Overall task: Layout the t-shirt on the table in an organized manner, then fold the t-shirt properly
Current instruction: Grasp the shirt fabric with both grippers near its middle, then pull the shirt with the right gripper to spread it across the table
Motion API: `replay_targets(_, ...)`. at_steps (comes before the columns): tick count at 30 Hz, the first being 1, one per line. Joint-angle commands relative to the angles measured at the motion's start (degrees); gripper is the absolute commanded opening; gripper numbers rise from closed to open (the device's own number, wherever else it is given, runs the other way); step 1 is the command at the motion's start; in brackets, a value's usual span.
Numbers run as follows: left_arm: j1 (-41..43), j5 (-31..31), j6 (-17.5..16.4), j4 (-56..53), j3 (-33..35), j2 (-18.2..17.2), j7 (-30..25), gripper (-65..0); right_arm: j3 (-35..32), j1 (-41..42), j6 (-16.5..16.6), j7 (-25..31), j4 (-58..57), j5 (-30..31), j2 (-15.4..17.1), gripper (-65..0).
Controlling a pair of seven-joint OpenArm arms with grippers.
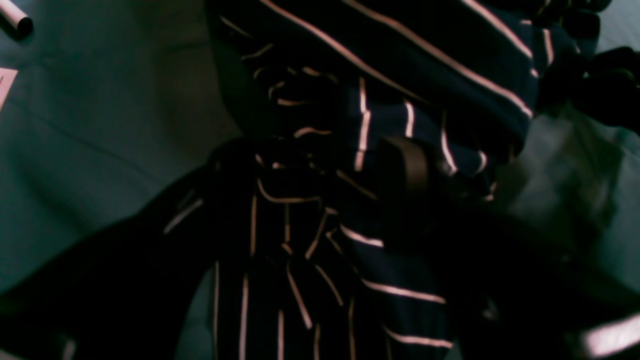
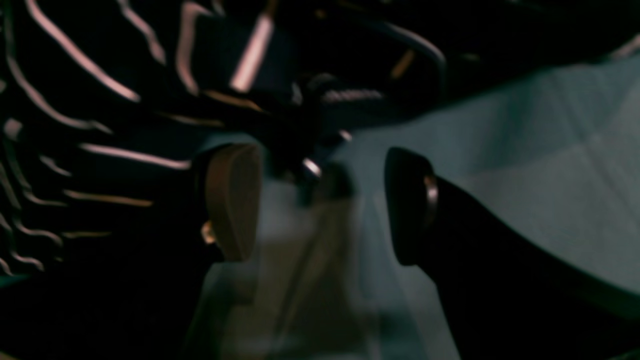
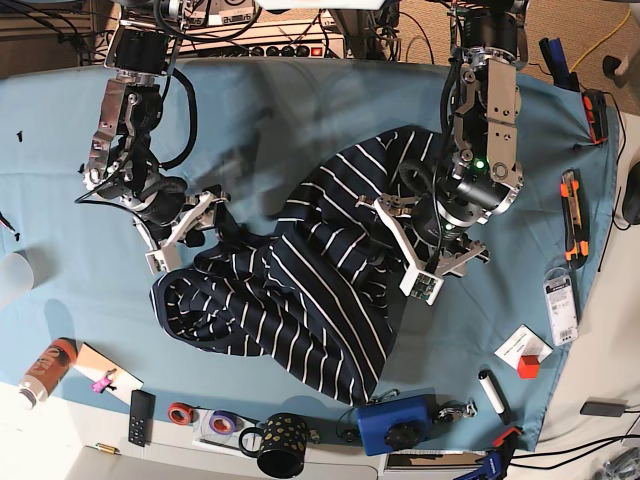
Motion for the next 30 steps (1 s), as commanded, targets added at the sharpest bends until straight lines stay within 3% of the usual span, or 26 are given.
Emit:
replay_targets(1, -0.92, -0.42, -0.04, 1.07, -0.07, 0.15, -1.44, -29.2, 0.15, 1.09, -0.44, 2.69, 0.98, 0.59, 0.5, -26.8)
replay_targets(4, -0.92, -0.44, -0.04, 1.07, -0.07, 0.17, -1.44, -29.2, 0.11, 1.16, -5.16, 5.18, 0.79, -1.11, 0.26, -26.9)
replay_targets(13, -0.92, -0.44, -0.04, 1.07, 0.04, 0.17, -1.44, -29.2, 0.0, 4.02, -4.74, 6.32, -2.32, -1.2, -1.81, -26.9)
replay_targets(22, -0.92, -0.44, -0.04, 1.07, 0.04, 0.15, -1.49, -29.2, 0.0, 9.27, -4.79, 6.8, -13.31, -3.02, -2.54, -27.2)
replay_targets(24, -0.92, -0.44, -0.04, 1.07, 0.04, 0.15, -1.64, -29.2, 0.02, 9.31, -4.83, 5.79, -13.27, -2.99, -2.54, -33.6)
replay_targets(28, -0.94, -0.42, -0.04, 1.07, 0.04, 0.15, -2.99, -29.2, 0.15, 9.38, -4.94, 2.51, -13.22, -2.12, -2.54, -65.0)
replay_targets(30, -0.92, -0.44, -0.02, 1.07, 0.04, 0.15, -2.93, -29.2, 0.15, 9.38, -4.92, 2.38, -13.22, -2.14, -2.34, -65.0)
